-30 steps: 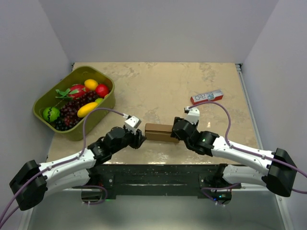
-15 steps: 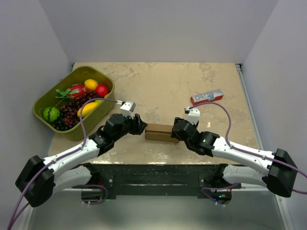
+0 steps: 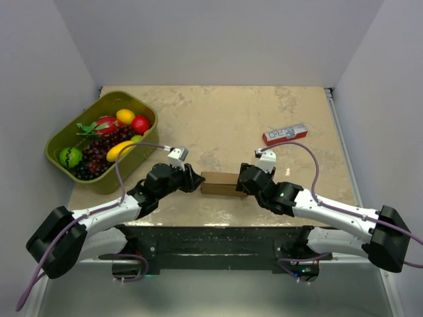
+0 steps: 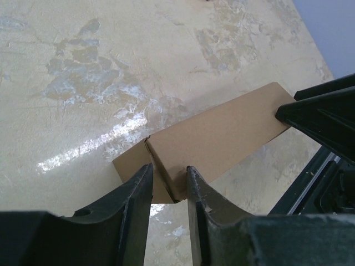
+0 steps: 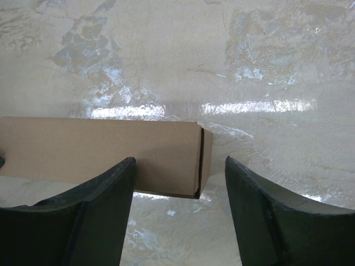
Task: Fold the paper box
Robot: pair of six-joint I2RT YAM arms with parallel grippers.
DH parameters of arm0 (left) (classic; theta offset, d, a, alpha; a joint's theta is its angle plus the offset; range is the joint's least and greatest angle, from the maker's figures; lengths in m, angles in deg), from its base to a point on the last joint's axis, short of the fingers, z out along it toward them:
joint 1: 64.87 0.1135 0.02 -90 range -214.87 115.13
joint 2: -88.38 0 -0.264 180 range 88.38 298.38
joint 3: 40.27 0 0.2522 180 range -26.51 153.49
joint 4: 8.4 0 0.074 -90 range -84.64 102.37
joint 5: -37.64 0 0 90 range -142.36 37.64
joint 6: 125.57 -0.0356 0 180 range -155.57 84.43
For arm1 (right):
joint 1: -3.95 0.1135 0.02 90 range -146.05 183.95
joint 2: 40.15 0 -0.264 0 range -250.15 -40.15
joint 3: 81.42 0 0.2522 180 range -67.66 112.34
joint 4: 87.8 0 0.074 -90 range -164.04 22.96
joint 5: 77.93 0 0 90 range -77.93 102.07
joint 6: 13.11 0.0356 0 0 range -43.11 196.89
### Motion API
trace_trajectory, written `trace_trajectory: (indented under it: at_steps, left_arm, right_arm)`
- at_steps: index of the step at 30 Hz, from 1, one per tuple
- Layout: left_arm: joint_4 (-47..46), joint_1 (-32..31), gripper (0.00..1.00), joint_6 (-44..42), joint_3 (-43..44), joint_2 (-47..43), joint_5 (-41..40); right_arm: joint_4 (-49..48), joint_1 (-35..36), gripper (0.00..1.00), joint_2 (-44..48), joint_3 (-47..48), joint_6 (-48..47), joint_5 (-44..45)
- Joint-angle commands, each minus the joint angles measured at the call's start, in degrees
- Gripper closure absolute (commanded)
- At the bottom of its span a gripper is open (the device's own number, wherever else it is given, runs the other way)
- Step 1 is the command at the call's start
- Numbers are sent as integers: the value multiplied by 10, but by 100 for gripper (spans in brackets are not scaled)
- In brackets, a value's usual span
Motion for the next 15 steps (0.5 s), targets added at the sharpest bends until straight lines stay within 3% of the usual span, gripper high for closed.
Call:
trace_trajectory:
  at_steps: [1,8,15]
  left_arm:
    - [56,0,67,-14,-21,7,-9]
    - [64,0,70,-19,-24,15,-9]
    - [68,0,72,-20,-25,7,-12]
  right_arm:
    - [42,-1,27,12,40,-21,-13]
    - [60,-57,27,40,89,-68,-99]
    - [70,-94,47,68,46,-79,-125]
